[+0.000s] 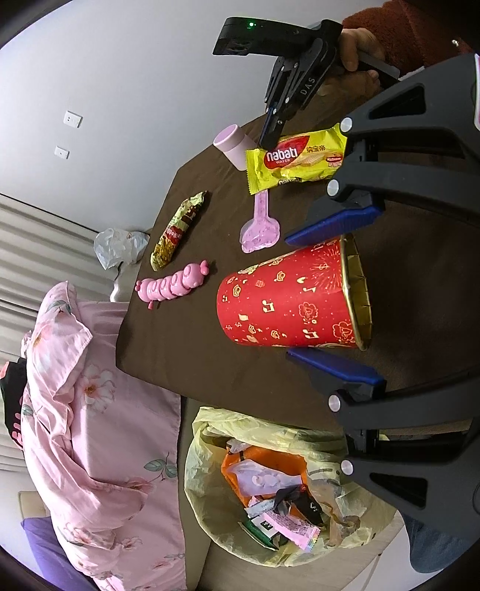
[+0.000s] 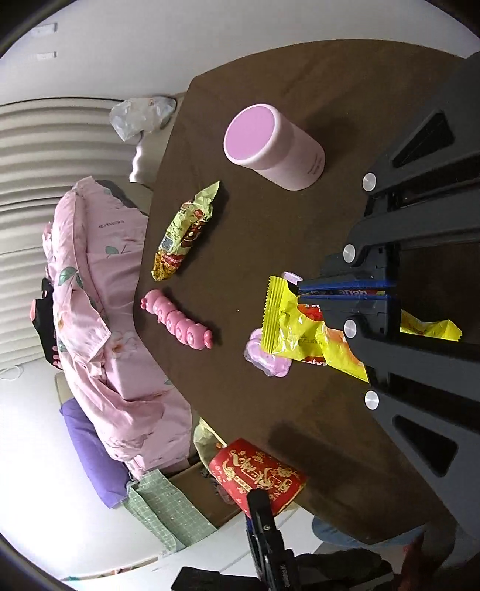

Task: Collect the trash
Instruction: 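Carry the red cup and yellow snack bag with both tools over the trash bag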

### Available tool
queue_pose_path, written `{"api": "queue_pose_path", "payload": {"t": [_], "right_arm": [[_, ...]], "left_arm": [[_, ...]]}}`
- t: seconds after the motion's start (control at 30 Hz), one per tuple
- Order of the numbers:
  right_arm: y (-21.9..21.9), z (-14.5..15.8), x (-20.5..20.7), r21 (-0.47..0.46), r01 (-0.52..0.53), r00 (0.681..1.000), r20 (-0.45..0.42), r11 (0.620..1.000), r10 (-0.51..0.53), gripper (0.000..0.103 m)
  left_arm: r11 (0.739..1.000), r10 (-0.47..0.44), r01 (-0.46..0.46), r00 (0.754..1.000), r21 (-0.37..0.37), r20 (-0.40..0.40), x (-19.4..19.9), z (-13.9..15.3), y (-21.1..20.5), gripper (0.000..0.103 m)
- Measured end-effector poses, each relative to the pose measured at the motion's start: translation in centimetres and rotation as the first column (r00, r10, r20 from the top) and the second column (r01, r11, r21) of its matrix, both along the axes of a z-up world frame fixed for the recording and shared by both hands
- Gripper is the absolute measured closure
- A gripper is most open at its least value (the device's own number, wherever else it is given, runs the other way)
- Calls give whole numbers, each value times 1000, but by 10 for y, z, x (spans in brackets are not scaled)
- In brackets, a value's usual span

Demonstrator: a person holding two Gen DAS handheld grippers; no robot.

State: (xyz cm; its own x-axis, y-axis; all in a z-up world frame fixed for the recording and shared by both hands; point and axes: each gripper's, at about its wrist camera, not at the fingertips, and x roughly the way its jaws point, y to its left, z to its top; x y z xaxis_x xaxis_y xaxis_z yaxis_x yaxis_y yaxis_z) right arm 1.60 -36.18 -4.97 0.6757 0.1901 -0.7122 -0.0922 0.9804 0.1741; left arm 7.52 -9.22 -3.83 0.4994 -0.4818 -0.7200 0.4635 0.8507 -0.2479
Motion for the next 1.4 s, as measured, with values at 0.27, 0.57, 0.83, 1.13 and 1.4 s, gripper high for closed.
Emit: {"api": "queue_pose_path", "payload": {"t": [0.27, 0.57, 0.83, 1.13, 1.4], "right_arm": [[-5, -19, -2, 196, -44, 992, -104, 980, 66, 36], [36, -34, 6, 79, -106, 979, -166, 991, 118, 40], [66, -14, 5, -50, -225, 969, -114, 973, 218, 78], [99, 56, 44, -8, -334, 941, 53, 942, 334, 79], [189, 57, 133, 67, -524, 852, 37, 849, 522, 79]], "left_arm": [[1000, 2, -2, 1000, -9, -19, -2, -4, 3, 49], [1000, 21, -21, 999, 2, -25, -1, -8, 9, 49], [997, 49, -51, 998, -52, -37, 1, -5, 32, 49], [969, 215, -208, 976, -133, 40, 19, 30, 113, 49], [913, 386, -384, 922, -139, -9, 44, 19, 201, 49]]}}
